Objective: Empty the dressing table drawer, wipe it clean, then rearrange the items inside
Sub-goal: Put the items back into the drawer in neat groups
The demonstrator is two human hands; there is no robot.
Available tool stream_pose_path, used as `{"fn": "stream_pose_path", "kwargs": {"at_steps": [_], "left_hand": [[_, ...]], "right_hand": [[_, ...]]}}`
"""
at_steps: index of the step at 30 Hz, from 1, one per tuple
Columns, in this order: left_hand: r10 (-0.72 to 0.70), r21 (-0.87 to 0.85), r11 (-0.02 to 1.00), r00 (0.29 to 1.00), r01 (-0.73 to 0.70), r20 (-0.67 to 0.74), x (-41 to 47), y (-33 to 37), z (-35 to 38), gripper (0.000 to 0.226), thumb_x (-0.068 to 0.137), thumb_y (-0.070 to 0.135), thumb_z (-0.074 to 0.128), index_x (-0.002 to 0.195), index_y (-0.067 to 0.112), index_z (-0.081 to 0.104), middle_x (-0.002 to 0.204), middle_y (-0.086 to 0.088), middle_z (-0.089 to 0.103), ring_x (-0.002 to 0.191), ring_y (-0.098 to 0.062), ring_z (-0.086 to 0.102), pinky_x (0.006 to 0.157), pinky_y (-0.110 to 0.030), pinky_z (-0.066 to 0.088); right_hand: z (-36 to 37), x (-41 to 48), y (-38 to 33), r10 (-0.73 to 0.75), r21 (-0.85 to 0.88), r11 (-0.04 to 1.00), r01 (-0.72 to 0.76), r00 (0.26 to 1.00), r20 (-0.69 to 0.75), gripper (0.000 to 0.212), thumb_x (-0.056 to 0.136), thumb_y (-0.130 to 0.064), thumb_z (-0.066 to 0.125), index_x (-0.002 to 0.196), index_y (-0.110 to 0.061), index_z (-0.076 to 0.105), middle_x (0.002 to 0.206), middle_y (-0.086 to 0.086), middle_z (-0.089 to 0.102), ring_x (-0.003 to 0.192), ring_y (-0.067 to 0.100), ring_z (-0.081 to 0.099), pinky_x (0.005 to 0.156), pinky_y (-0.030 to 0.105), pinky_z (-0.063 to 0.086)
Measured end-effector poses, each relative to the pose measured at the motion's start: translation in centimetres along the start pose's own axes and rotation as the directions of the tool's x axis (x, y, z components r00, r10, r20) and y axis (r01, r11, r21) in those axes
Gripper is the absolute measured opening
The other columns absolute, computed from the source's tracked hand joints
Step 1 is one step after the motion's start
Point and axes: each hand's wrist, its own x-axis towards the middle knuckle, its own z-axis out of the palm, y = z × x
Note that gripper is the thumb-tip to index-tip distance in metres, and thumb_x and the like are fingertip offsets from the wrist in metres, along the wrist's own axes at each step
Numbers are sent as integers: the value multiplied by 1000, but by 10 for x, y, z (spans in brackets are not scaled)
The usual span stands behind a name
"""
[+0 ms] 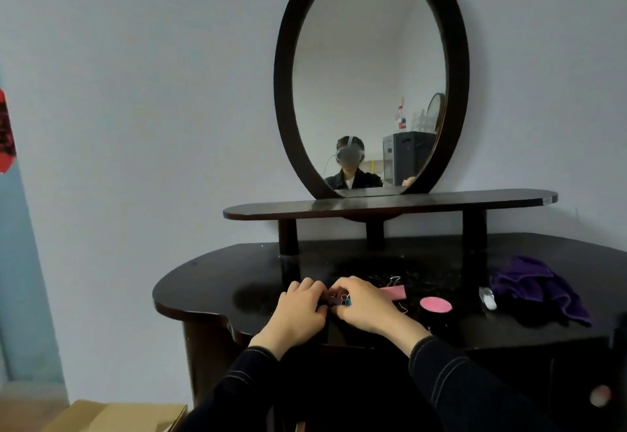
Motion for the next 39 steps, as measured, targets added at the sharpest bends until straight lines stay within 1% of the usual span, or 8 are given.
{"fn": "stream_pose_path", "kwargs": {"at_steps": [5, 10, 18, 25, 27, 30, 35, 39], "left_hand": [[17, -45, 999, 996, -21, -85, -1, -2, 4, 15, 91, 22, 50, 103, 16, 58, 103, -2, 55, 97, -26, 52, 86, -36, 43], [-85, -26, 996, 981, 82, -174, -5, 5, 5, 18, 92, 35, 57, 85, 18, 53, 93, 0, 55, 88, -24, 58, 74, -34, 46], [-218, -29, 976, 945, 218, -245, 9, 12, 5, 34, 98, 40, 49, 79, 13, 61, 92, -6, 66, 87, -33, 65, 70, -36, 49], [-523, -530, 769, 828, 356, -203, 26, 15, -1, 49, 97, 34, 54, 53, 15, 43, 52, 2, 52, 56, -21, 54, 53, -30, 36], [-579, -746, 596, 803, 298, -142, 30, 23, -1, 48, 96, 32, 54, 54, 15, 40, 46, 6, 42, 48, -15, 43, 50, -29, 33], [-610, -972, 145, 790, 185, 60, 34, 23, -2, 49, 98, 36, 55, 55, 15, 45, 48, 1, 41, 43, -12, 35, 44, -26, 30], [-446, -857, -508, 827, 81, 342, 33, 10, -7, 52, 98, 52, 47, 67, 11, 51, 55, -4, 50, 40, -13, 39, 39, -23, 30], [-328, -689, -720, 837, 78, 438, 31, 4, -10, 70, 94, 63, 45, 107, -3, 65, 103, -24, 73, 96, -39, 67, 80, -47, 53]], "right_hand": [[6, -3, 3, -31, -18, 999, 29, 992, -125, 19, 90, -41, 66, 108, -35, 61, 99, -17, 53, 89, 6, 56, 62, 22, 40], [3, -6, 7, 34, 60, 998, -22, 979, -201, 5, 92, -26, 64, 93, -30, 64, 87, -14, 62, 82, 6, 60, 68, 29, 53], [-2, -5, 16, 160, 467, 884, -18, 950, -268, 5, 88, -15, 75, 84, -18, 74, 77, -4, 71, 64, 1, 64, 56, 13, 49], [-6, -5, 9, 134, 505, 859, 78, 919, -371, 3, 91, -19, 73, 89, -21, 73, 82, -8, 70, 79, 5, 66, 64, 13, 49], [-6, -6, 7, 130, 519, 850, 96, 915, -383, 4, 92, -19, 72, 91, -22, 73, 84, -8, 70, 79, 6, 67, 65, 15, 51], [-7, -3, 1, 136, 553, 820, 146, 890, -436, 7, 92, -17, 72, 90, -24, 72, 84, -7, 71, 79, 8, 68, 67, 20, 56], [-1, 24, -31, 23, 458, 866, 204, 896, -443, 7, 92, -22, 72, 88, -27, 70, 84, -12, 69, 82, 2, 65, 71, 16, 53], [14, 44, -56, -54, 341, 920, 192, 925, -375, 8, 93, -27, 69, 88, -32, 67, 90, -18, 65, 88, 1, 62, 76, 19, 52]]}}
